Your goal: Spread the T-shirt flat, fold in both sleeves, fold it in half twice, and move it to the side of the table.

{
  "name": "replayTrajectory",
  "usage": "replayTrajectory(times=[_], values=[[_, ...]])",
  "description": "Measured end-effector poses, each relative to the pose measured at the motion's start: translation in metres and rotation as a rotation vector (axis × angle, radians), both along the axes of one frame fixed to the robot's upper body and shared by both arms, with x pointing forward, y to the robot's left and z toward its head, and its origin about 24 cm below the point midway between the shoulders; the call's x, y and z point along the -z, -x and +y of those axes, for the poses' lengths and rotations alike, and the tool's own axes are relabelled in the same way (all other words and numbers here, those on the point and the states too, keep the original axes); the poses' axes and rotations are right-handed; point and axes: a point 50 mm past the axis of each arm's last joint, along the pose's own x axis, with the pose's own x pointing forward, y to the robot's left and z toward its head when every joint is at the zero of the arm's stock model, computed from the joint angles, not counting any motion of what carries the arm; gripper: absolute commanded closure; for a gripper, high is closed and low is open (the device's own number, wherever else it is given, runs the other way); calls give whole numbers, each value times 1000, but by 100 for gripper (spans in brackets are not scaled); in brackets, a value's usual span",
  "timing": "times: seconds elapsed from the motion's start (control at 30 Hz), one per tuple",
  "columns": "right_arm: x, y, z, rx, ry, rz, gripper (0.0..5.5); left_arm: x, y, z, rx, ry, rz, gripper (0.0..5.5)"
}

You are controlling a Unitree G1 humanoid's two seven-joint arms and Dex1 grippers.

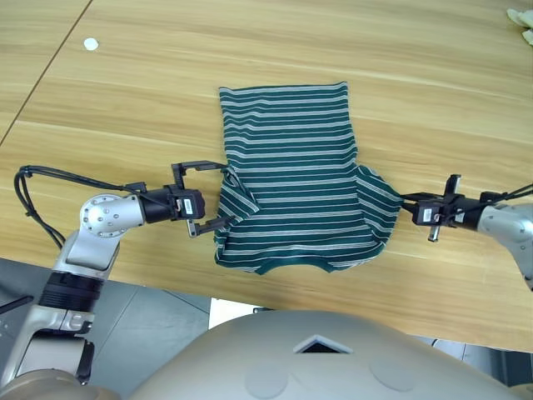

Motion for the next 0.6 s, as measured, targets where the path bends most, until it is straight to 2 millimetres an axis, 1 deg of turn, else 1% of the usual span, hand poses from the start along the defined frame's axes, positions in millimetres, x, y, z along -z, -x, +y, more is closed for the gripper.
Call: replayTrajectory(times=[0.33, 0.4, 0.6], values=[[-1, 2, 4, -23, -18, -9, 547, 0, 0, -1, 1, 5, -2, 10], [-4, 3, 6, -34, -37, -30, 547, 0, 0, -2, 2, 10, -3, 10], [-24, 4, 22, -108, -129, -115, 547, 1, 0, -3, 5, 14, -3, 10]])
